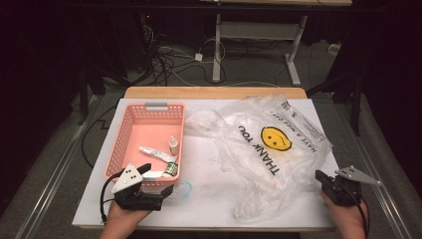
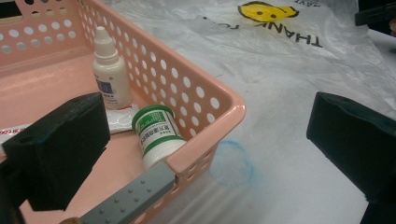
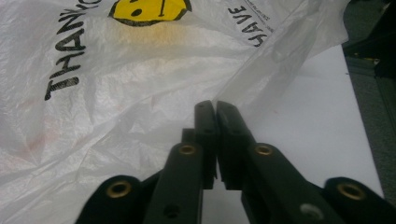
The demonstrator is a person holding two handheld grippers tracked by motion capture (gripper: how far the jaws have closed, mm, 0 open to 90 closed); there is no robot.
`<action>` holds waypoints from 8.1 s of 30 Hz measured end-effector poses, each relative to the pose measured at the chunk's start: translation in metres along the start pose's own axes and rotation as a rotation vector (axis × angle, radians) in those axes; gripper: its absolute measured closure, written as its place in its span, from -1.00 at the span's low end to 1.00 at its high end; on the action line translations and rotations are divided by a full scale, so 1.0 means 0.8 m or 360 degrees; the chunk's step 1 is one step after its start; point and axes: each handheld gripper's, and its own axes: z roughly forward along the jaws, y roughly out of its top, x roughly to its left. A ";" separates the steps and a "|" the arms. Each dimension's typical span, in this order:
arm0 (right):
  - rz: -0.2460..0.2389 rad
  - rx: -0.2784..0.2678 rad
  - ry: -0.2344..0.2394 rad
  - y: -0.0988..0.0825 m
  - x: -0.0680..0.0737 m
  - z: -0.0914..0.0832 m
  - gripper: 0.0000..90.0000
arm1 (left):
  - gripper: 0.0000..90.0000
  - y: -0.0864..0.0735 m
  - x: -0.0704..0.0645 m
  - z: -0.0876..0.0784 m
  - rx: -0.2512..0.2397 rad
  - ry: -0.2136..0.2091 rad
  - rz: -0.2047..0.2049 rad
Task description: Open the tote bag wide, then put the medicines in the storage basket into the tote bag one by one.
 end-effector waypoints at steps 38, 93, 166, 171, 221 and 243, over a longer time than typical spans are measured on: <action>-0.0376 -0.0179 0.0594 0.079 0.138 0.046 -1.00 | -1.00 0.002 -0.001 0.007 0.0024 -0.0034 -0.0010; -0.0579 0.0206 0.0648 0.080 0.185 0.143 1.00 | -1.00 -0.017 -0.003 -0.011 0.0026 -0.0019 -0.0020; -0.0296 -0.0409 0.0662 0.124 0.135 0.066 1.00 | -0.45 0.017 0.024 -0.030 -0.0081 -0.0009 -0.0142; -0.0276 -0.0416 0.0667 0.125 0.131 0.067 1.00 | -0.32 0.037 0.037 -0.024 -0.0057 0.0019 -0.0167; -0.0272 -0.0465 0.0715 0.126 0.128 0.055 1.00 | 0.95 0.080 0.162 0.106 0.1194 0.0300 -0.0466; -0.0247 -0.0484 0.0708 0.127 0.121 0.050 1.00 | 0.95 0.094 0.162 0.129 0.0992 0.0438 -0.0368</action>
